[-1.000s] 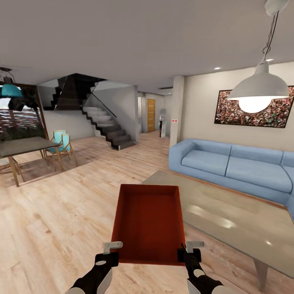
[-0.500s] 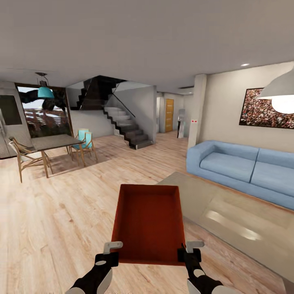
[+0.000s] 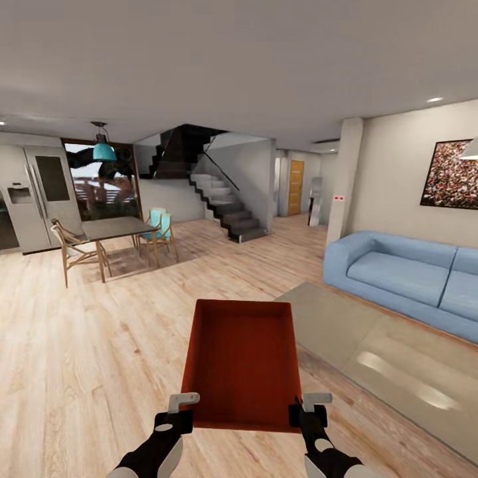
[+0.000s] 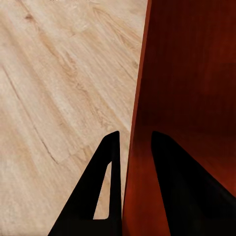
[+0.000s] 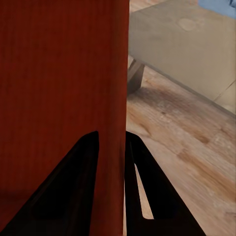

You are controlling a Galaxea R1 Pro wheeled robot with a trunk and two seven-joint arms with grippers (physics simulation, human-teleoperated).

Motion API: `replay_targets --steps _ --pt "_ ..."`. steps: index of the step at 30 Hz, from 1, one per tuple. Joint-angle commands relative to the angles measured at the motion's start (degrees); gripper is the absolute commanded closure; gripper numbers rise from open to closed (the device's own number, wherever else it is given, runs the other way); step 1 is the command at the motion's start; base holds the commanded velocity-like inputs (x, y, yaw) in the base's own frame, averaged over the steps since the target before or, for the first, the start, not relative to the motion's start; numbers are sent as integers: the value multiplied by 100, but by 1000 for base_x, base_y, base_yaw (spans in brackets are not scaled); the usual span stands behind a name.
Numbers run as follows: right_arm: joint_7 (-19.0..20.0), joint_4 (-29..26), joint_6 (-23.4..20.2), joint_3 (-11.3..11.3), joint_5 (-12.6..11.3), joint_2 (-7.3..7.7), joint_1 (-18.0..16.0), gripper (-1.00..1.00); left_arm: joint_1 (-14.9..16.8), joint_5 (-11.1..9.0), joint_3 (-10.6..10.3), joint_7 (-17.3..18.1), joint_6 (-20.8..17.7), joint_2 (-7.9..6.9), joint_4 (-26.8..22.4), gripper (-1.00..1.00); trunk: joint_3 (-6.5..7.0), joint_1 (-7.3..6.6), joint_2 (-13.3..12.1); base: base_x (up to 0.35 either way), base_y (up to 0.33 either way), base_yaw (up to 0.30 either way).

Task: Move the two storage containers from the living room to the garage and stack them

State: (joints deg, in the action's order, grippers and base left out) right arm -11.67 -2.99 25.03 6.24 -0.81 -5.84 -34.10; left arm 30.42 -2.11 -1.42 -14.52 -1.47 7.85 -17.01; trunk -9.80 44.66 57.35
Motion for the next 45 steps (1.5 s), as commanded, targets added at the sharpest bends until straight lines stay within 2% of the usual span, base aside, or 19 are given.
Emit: replay_targets --steps 1,40,45 --pt "-19 -211 81 -53 93 -3 -8 100 -1 -141 -95 -25 -22 -3 14 100 -9 1 6 112 0 11" --pt "-19 -211 80 -51 116 -11 -8 100 -1 -141 -96 -25 -29 -3 14 100 -9 1 6 303 0 0" --pt "-19 -211 81 -53 108 -5 -8 100 -1 -141 -96 -25 -29 -3 14 100 -9 1 6 321 0 132"
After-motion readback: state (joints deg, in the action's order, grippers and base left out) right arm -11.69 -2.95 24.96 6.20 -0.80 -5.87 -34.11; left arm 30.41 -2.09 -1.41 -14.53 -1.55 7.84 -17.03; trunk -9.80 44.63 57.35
